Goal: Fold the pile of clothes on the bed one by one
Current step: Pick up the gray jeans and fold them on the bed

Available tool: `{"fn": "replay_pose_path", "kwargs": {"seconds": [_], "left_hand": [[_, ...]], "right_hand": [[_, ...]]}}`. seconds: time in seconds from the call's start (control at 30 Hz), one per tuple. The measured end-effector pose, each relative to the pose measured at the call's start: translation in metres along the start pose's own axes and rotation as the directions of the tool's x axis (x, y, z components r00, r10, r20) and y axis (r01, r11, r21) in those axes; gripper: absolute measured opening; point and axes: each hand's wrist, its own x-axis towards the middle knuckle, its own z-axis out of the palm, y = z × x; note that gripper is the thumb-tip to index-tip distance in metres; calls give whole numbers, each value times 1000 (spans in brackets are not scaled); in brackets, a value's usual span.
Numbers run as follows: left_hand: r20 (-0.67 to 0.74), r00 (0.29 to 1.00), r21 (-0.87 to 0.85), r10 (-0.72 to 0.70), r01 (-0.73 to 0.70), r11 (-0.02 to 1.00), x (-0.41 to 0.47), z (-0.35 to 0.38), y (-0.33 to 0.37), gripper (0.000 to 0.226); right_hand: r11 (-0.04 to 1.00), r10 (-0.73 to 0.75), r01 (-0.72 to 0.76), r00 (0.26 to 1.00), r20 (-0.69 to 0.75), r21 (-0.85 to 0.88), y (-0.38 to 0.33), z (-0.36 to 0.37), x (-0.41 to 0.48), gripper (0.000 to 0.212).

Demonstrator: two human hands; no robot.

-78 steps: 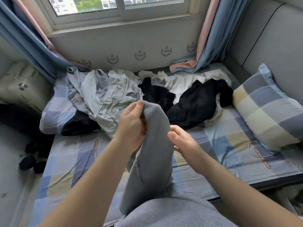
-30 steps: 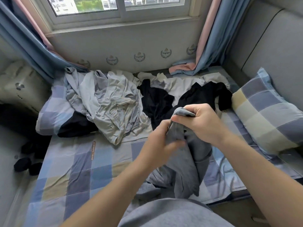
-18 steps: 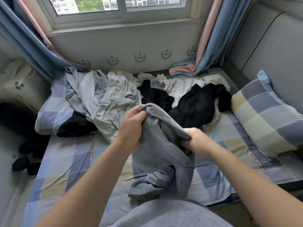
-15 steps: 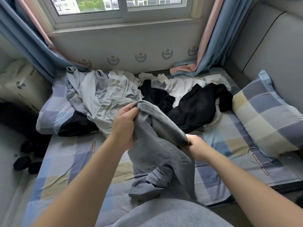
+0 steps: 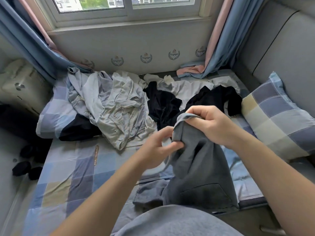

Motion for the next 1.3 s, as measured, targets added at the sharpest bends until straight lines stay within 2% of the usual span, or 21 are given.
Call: {"fn": "replay_pose_path", "kwargs": {"seconds": [0.17,0.23,0.27,0.33,0.4,0.43,0.53,0.6,0.67,0.73,0.77,0.83,0.87,0.9,0.97,1.0,1.07,1.13,1.2,1.23,1.3], "left_hand": [[-139,989,-258,-50,13,966,0,-12,16,29],[-156,984,-425,-91,17,905,0,-22,28,27],[-159,983,-465,-92,8,885,0,-24,35,33],[-190,978,-497,-84,-22,867,0,-23,46,42],[-237,967,-528,-91,-50,848,-3,-23,53,31],[-254,962,-556,-100,-61,829,-5,-25,56,26],[-281,953,-637,-113,-97,764,-11,-39,66,18],[-315,942,-617,-114,-113,779,-10,-48,70,20],[-416,895,-561,-160,-114,820,-5,-61,63,24],[-555,813,-346,-176,-33,938,1,-80,40,21],[-579,797,-184,-172,78,980,3,-88,27,21],[-522,822,116,-228,334,936,-1,-92,6,63],[-461,855,211,-236,364,907,-4,-87,-3,83],[-373,900,284,-225,342,896,-8,-78,-7,95],[-170,969,336,-180,229,914,-15,-50,-9,99],[-104,985,306,-140,165,938,-17,-35,-8,98],[-65,997,215,-29,42,976,-17,-9,-1,95],[-23,999,89,46,-44,995,-11,7,8,70],[0,1000,-11,24,-24,1000,-5,13,15,26],[-16,1000,-65,-15,14,998,-3,14,16,12],[-71,994,-203,-85,69,977,-3,10,16,8]], "right_hand": [[990,121,-117,991,-62,77,28,-15,0,11],[979,191,-189,981,-31,74,50,-11,-4,21],[975,215,-214,977,-13,60,61,-5,-7,20],[976,216,-216,976,-8,-31,80,10,-13,8],[965,202,-207,978,-48,-159,102,23,-17,5],[954,216,-225,974,-65,-198,113,28,-19,10],[883,395,-400,916,-71,-246,149,34,-25,10],[843,475,-469,879,-44,-264,169,34,-30,15],[857,469,-465,882,-40,-219,169,33,-31,17],[897,429,-428,903,-15,-108,149,35,-29,21],[918,393,-392,920,-2,-59,135,36,-26,21],[955,295,-294,955,-16,26,108,38,-19,22],[967,248,-245,967,-50,69,96,37,-16,24],[975,206,-196,974,-95,104,84,34,-12,27],[991,116,-106,985,-126,84,58,28,-6,32],[996,72,-68,993,-90,50,45,26,-3,33],[999,26,-26,1000,13,19,23,22,-2,29],[999,4,-6,999,50,49,10,18,-2,18],[998,-19,17,999,31,62,6,11,-1,11],[997,-23,21,999,23,79,7,7,1,8],[993,17,-23,999,50,119,17,-2,3,8]]}}
